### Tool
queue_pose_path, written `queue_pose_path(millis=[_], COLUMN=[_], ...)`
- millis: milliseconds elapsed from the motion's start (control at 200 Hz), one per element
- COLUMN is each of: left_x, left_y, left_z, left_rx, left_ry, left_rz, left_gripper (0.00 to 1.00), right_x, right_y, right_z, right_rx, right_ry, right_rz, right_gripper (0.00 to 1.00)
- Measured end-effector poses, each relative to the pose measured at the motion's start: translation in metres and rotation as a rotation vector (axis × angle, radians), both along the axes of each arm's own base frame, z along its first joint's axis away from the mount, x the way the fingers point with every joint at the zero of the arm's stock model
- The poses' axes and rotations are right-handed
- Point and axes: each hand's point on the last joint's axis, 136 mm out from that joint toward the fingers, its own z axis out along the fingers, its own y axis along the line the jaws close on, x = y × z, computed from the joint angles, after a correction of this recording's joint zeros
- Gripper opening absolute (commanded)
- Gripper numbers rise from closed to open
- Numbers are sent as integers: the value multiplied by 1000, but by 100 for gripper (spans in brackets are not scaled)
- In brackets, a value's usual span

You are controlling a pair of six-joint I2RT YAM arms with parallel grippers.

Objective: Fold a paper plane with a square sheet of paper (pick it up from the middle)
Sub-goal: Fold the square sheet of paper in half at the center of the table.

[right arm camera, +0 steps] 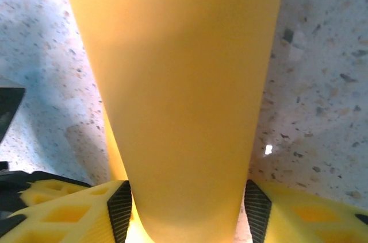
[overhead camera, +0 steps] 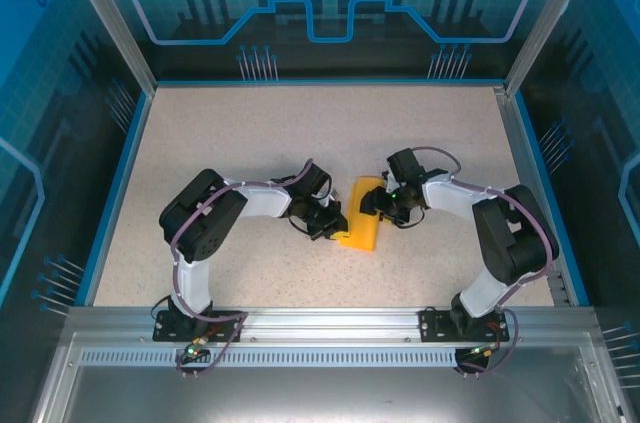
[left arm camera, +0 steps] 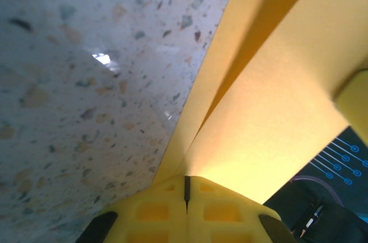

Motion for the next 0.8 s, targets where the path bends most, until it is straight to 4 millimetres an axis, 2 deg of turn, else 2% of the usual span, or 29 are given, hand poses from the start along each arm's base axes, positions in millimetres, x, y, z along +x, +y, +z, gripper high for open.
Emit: queue_pose_path(millis=[215,360,445,650,725,800], left_x=[0,1,2,20,28,32], left_y=[-1,-1,1,9,16,25], left_z=[0,5,15,58,64,60], left_rx=[6,8,10,-29,-30,-16], left_ry=[-1,-13,-33,-147,-172,-171], left_rz=[1,2,3,43,74,99], left_gripper=[13,25,31,32,32,31], right_x=[0,0,0,0,0,-1], right_y=[-2,-3,-3,-2,-1,0], right_z=[-5,-6,-6,-7,-9,-10], right_rx=[-5,-13,-18,-65,-101,-134], right_ry=[20,40,47,70,78,86], right_rz=[-7,-8,-3,23,35,46], right_gripper=[52,52,52,54,54,55])
